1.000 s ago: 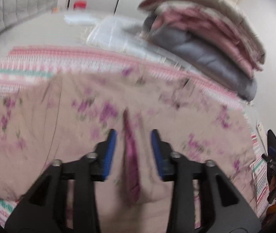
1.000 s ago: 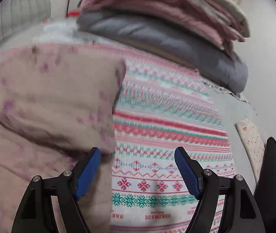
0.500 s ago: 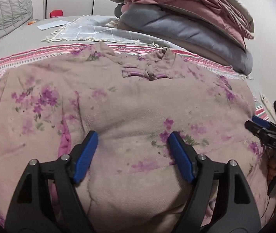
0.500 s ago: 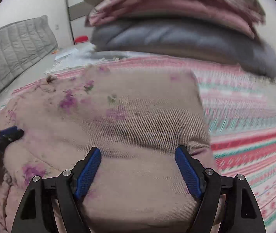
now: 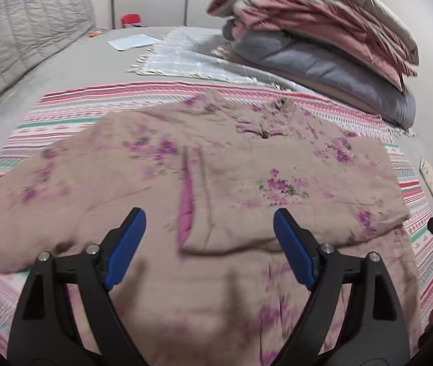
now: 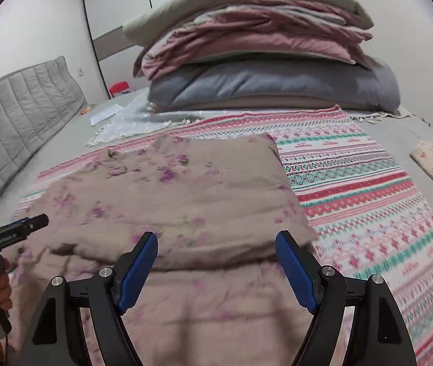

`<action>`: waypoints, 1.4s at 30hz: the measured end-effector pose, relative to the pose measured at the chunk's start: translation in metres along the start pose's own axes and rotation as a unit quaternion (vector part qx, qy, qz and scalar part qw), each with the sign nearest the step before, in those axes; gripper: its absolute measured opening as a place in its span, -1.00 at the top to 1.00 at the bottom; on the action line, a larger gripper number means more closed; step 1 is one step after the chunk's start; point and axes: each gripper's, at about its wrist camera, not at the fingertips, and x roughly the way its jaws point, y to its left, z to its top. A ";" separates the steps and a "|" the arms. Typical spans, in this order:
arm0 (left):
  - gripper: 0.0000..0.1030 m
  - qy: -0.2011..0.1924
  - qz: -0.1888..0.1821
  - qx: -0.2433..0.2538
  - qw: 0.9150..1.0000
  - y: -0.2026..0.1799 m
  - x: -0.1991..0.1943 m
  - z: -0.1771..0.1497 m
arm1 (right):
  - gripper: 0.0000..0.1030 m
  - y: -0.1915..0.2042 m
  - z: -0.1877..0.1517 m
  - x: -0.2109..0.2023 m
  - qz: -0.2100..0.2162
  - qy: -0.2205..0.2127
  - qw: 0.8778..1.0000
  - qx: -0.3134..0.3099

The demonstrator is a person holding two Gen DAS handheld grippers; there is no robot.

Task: Fold large clothes
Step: 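Grasp the sleeve with the left tool and fold it over the body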

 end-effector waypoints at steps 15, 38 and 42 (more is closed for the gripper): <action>-0.90 0.015 0.050 -0.071 0.996 0.118 -0.034 -0.065 | -0.63 0.053 -0.039 -0.032 0.029 0.033 0.999 0.009; -0.87 -0.035 0.107 -0.332 0.937 0.336 -0.003 -0.121 | -0.63 0.114 -0.056 0.033 0.053 0.090 0.994 -0.017; -0.81 -0.080 0.126 -0.355 0.923 0.364 -0.006 -0.124 | -0.63 0.117 -0.058 0.034 0.051 0.088 0.994 -0.042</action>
